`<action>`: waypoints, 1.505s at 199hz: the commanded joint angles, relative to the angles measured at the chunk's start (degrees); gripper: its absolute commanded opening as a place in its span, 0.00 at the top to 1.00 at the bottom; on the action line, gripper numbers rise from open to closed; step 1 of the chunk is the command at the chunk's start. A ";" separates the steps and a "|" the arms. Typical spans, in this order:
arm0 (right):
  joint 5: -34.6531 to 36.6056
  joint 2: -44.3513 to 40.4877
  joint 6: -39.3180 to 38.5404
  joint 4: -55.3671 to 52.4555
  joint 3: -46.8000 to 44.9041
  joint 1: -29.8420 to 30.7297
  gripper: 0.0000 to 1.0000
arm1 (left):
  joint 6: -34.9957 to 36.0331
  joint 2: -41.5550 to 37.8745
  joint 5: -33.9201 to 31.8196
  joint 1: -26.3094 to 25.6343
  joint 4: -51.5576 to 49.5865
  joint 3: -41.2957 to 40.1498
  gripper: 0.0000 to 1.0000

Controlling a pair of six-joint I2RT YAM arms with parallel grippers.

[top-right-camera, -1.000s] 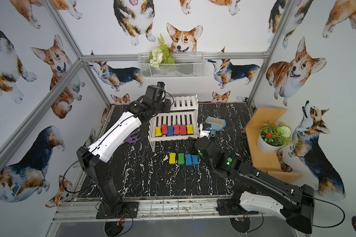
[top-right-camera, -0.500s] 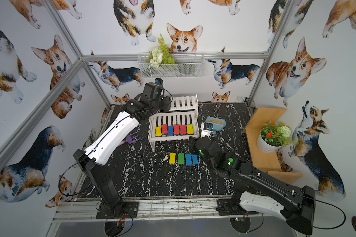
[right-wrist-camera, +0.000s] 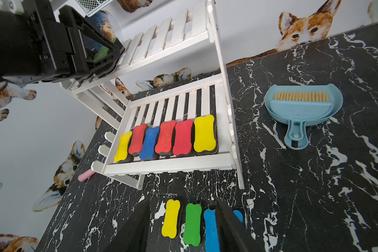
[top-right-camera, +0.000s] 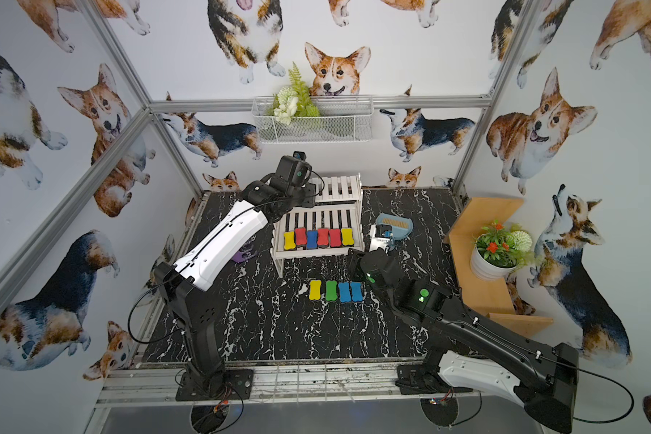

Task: Remove the whiteboard erasers from the shelf
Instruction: Pick up the whiteboard eraser from the shelf, then place the whiteboard eraser at the center of the board.

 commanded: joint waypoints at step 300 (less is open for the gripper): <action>-1.83 -1.79 1.29 2.13 -3.27 -1.52 0.46 | -21.97 -29.75 4.72 -11.50 29.35 -74.70 0.70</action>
